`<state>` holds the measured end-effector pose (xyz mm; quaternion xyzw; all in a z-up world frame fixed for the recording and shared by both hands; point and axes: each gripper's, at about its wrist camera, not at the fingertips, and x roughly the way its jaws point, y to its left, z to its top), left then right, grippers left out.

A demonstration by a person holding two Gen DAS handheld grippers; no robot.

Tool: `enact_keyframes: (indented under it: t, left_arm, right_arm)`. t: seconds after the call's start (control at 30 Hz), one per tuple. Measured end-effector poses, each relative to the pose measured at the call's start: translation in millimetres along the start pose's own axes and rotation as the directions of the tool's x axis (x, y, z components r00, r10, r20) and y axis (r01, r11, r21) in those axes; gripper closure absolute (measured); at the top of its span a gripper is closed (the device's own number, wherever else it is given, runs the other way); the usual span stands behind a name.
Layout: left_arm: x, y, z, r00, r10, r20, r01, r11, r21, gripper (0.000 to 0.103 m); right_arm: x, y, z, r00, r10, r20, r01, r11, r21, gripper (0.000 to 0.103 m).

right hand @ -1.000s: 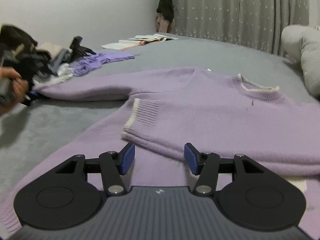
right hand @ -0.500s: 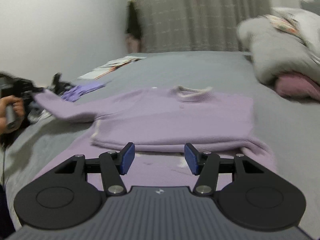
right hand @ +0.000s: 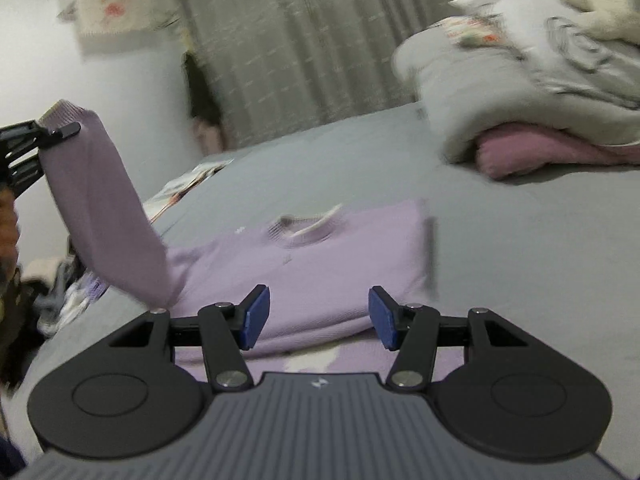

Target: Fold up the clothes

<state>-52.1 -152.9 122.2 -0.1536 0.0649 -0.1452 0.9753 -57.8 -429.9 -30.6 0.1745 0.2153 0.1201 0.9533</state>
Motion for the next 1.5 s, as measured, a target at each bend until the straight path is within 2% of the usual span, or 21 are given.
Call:
enact_keyframes:
  t: [0.17,0.3,0.37,0.5,0.6,0.67,0.7,0.83,0.97,1.03,1.1,1.17,1.2,1.27,1.33,1.37,1.4,1.43,1.5]
  left_arm:
    - [48.6,-68.6,-53.5,0.986,-0.073,-0.148,0.09,0.99,0.108,0.096]
    - [86.8,-95.6,-112.8,0.958,-0.091,-0.272,0.136,0.979,0.149,0.096]
    - [88.4,-99.7,-126.9,0.952,-0.093,-0.292,0.147,0.974,0.17,0.096]
    - [82.9,-122.6,-168.4,0.925,-0.101,-0.366,0.201,0.949,0.244,0.096]
    - [73.0,-120.8,-182.6,0.914,-0.094,-0.395,0.215,0.937,0.276,0.095]
    - [70.6,-113.5,-189.5,0.897,-0.071,-0.437,0.224,0.924,0.311,0.094]
    - [67.7,-108.9,-193.5,0.886,-0.057,-0.461,0.239,0.907,0.347,0.093]
    - [58.1,-97.7,-199.8,0.859,-0.004,-0.511,0.283,0.837,0.469,0.088]
    - [40.6,-87.3,-200.7,0.842,-0.002,-0.539,0.314,0.814,0.488,0.074]
    - [35.6,-85.2,-201.7,0.837,-0.012,-0.546,0.33,0.807,0.489,0.073]
    - [29.4,-81.6,-200.1,0.828,-0.035,-0.56,0.348,0.815,0.464,0.072]
    - [21.9,-70.6,-194.0,0.826,-0.052,-0.561,0.346,0.833,0.432,0.067]
    - [21.1,-59.0,-188.7,0.833,-0.038,-0.553,0.323,0.844,0.428,0.064]
    - [17.9,-34.4,-176.8,0.845,-0.008,-0.535,0.272,0.867,0.417,0.052]
    - [13.5,-12.5,-165.9,0.853,0.015,-0.522,0.23,0.887,0.401,0.05]
    - [13.6,8.8,-157.7,0.857,0.044,-0.514,0.183,0.906,0.382,0.048]
    - [15.0,23.6,-152.8,0.854,0.074,-0.514,0.139,0.921,0.364,0.047]
    - [16.1,28.8,-151.0,0.853,0.084,-0.516,0.125,0.926,0.357,0.047]
    - [26.3,64.3,-143.9,0.841,0.127,-0.527,0.035,0.957,0.288,0.047]
  right_arm:
    - [-9.1,-21.7,7.1,0.999,-0.039,0.032,0.036,0.997,0.069,0.046]
    - [-21.1,-35.1,11.6,0.997,-0.05,0.065,0.042,0.993,0.114,0.046]
    - [-24.7,-40.4,14.7,0.995,-0.057,0.08,0.046,0.991,0.126,0.046]
    - [-28.6,-56.9,19.9,0.992,-0.078,0.096,0.061,0.983,0.173,0.046]
    - [-29.2,-64.0,21.6,0.992,-0.084,0.097,0.064,0.979,0.192,0.046]
    - [-27.8,-64.6,21.8,0.992,-0.082,0.092,0.063,0.98,0.187,0.046]
    - [-27.0,-64.0,21.9,0.993,-0.078,0.088,0.061,0.982,0.18,0.046]
    - [-21.6,-59.6,21.4,0.995,-0.071,0.072,0.059,0.987,0.148,0.046]
    - [-16.1,-52.8,19.1,0.996,-0.07,0.049,0.064,0.991,0.115,0.046]
    - [-11.8,-50.4,17.8,0.997,-0.073,0.036,0.069,0.993,0.098,0.046]
    - [-11.3,-43.9,14.0,0.997,-0.078,0.019,0.076,0.995,0.071,0.046]
    - [-7.4,-41.5,12.2,0.996,-0.085,0.004,0.085,0.995,0.047,0.046]
    - [-4.2,-40.8,11.4,0.997,-0.08,-0.009,0.08,0.996,0.041,0.046]
    - [2.1,-39.4,9.8,0.997,-0.068,-0.035,0.069,0.997,0.031,0.046]
    - [8.4,-38.0,8.2,0.997,-0.057,-0.061,0.058,0.998,0.021,0.046]
    - [11.7,-37.3,7.4,0.996,-0.051,-0.075,0.052,0.999,0.016,0.046]
    - [16.4,-36.0,6.3,0.995,-0.037,-0.091,0.039,0.999,0.017,0.046]
    - [21.6,-34.1,4.7,0.994,-0.023,-0.11,0.025,1.0,0.015,0.046]
    - [39.5,-22.2,-3.0,0.985,0.007,-0.17,-0.011,1.0,-0.024,0.046]
